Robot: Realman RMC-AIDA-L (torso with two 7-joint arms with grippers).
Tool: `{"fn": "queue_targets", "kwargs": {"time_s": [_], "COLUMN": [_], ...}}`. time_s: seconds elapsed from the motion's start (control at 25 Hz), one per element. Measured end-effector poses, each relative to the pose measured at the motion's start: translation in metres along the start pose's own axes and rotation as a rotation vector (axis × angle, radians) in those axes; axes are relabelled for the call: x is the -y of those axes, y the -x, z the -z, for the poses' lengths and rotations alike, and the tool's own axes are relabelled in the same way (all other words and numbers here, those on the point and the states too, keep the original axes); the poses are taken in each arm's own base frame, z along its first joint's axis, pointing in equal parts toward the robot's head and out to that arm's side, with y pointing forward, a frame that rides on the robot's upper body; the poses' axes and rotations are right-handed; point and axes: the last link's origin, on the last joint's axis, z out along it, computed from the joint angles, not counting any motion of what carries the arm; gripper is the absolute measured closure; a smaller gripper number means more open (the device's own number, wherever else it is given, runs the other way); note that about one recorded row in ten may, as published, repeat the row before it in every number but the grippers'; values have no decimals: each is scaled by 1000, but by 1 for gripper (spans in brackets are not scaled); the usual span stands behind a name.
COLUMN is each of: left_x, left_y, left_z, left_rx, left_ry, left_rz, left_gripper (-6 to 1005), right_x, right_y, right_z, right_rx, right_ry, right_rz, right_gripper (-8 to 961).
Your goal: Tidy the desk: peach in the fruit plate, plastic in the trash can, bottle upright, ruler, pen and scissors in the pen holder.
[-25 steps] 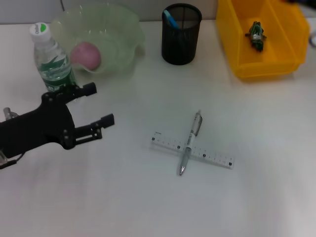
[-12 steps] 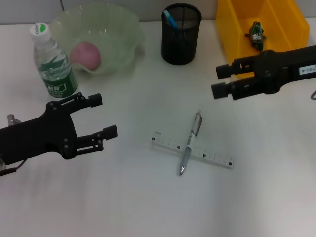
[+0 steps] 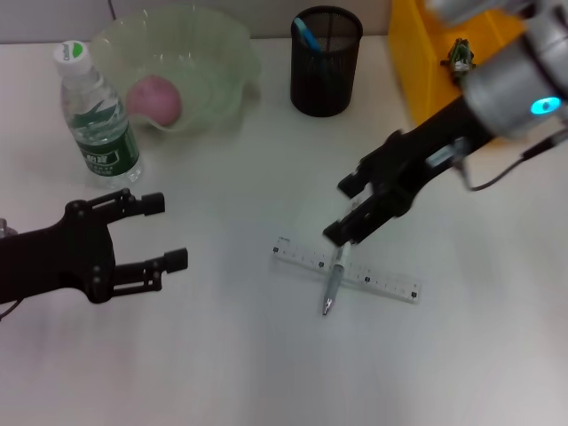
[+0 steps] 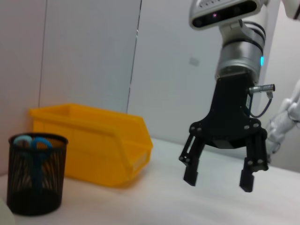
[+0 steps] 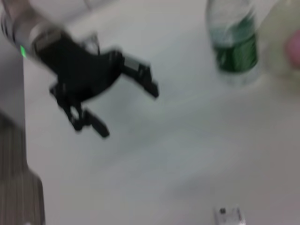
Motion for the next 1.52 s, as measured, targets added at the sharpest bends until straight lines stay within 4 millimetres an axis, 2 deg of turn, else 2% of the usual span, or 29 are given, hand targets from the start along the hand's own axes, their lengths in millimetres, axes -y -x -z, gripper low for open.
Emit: {"fn": "queue_targets", "kwargs": {"time_s": [0.08, 0.24, 0.36, 0.56, 0.64, 1.52], "left_x": [-1, -2, -2, 0, 0, 1], "left_y": [4, 8, 10, 9, 8, 11], "left_z": [3, 6, 5, 7, 8, 6], "left_rx": [36, 68, 92, 103, 103, 111], "left_ry": [10, 20, 31, 28, 23, 8], "left_rz": [4, 8, 7, -8, -11, -12], "left_gripper": [165, 165, 164, 164, 164, 165], "right_x": [-4, -6, -10, -11, -14, -17], "right_y": [16, 22, 27, 28, 25, 16], "right_z": [-23, -34, -50, -57, -67, -96], "right_rx": [-109, -156, -203, -218, -236, -255], "right_ry": [-44, -76, -112, -128, -138, -168], "right_rz": [48, 79, 132, 159, 191, 250], "right_gripper": [115, 115, 115, 116, 116, 116]}}
